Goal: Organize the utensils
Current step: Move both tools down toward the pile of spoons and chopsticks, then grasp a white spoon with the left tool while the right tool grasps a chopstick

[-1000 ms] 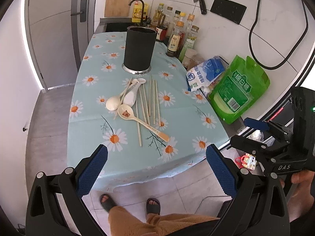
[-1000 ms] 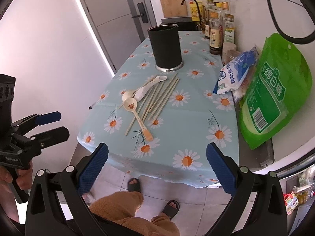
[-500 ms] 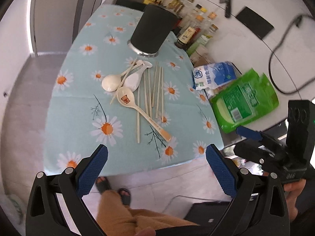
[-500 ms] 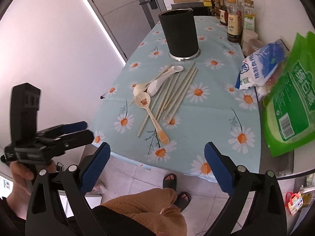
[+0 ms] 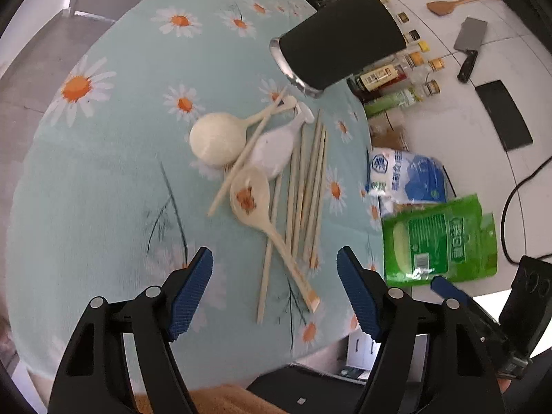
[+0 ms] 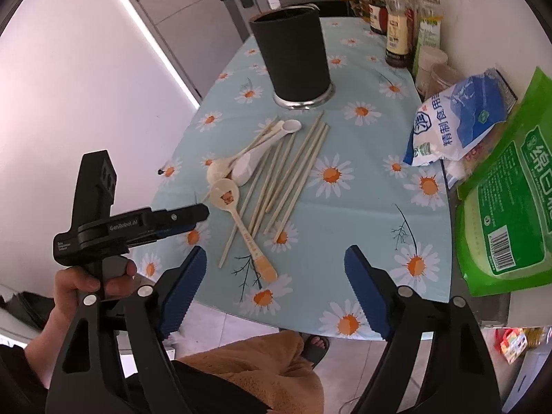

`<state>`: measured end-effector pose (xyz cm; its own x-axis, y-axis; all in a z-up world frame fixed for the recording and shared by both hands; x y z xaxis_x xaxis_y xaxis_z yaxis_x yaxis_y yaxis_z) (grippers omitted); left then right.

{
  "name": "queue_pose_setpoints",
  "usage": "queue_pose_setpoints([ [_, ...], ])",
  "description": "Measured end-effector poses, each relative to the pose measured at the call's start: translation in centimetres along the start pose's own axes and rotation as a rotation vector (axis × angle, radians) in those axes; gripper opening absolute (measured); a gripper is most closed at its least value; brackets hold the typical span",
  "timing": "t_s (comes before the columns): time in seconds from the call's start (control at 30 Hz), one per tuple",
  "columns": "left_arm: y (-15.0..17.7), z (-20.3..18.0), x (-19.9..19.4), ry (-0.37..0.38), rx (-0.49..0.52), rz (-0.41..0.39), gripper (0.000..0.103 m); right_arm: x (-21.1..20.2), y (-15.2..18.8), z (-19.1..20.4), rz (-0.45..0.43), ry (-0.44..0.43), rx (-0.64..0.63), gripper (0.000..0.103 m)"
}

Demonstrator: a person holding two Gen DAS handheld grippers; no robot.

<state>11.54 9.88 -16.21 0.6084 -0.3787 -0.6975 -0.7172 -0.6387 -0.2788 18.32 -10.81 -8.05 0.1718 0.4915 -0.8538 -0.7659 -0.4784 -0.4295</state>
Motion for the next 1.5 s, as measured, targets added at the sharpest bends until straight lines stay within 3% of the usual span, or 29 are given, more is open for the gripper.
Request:
queue_pose_setpoints([
  [0.07,-0.6,0.4,0.6,-0.007,0.003,0.001,0.072,0.3,-0.3,0.1,0.003,0.007,0.001,0.076],
  [0.2,-1.4,0.7,1.7,0.018,0.003,0.013,0.062,0.9,-0.9,0.4,0.015,0.005,0.000,0.072],
  [0.43,-2.2,0.7,2.5,0.055,0.004,0.019,0.059,1.3,-1.6,0.5,0.018,0.023,0.009,0.071],
  [0.77,-3.1,1.4,3.2,0.045,0.003,0.009,0.029,2.0,-1.8,0.8,0.026,0.033,0.013,0.070],
  [0.9,-3.3,1.6,3.3,0.050,0.010,0.004,0.025,2.8,-2.1,0.6,0.036,0.039,0.027,0.070],
  [0.97,-3.4,1.8,3.5,0.029,0.019,0.002,0.014,3.3,-2.4,0.5,0.047,0.030,0.047,0.070],
  [1.1,-3.4,2.2,3.7,0.024,0.021,0.006,0.005,4.9,-3.9,-0.1,0.084,-0.036,0.142,0.070],
  [1.3,-3.4,2.5,3.6,0.031,0.021,0.006,0.003,8.6,-6.8,-1.4,0.157,-0.104,0.274,0.058],
  [1.5,-3.3,1.6,3.0,0.039,0.056,-0.015,0.003,12.5,-8.0,-3.2,0.296,-0.025,0.416,0.043],
])
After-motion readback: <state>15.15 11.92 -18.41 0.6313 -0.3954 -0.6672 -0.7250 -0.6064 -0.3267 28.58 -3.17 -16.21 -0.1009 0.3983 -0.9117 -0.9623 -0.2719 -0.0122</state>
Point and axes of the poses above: each gripper's, at about its wrist camera, not at the fingertips, and x roughly the way its jaws point, z to its left, y to its underside, the point moved 4 cm from there along x, roughly the way its jaws point, and after that the axes turned 5 degrees about x, right-handed, at the moved point
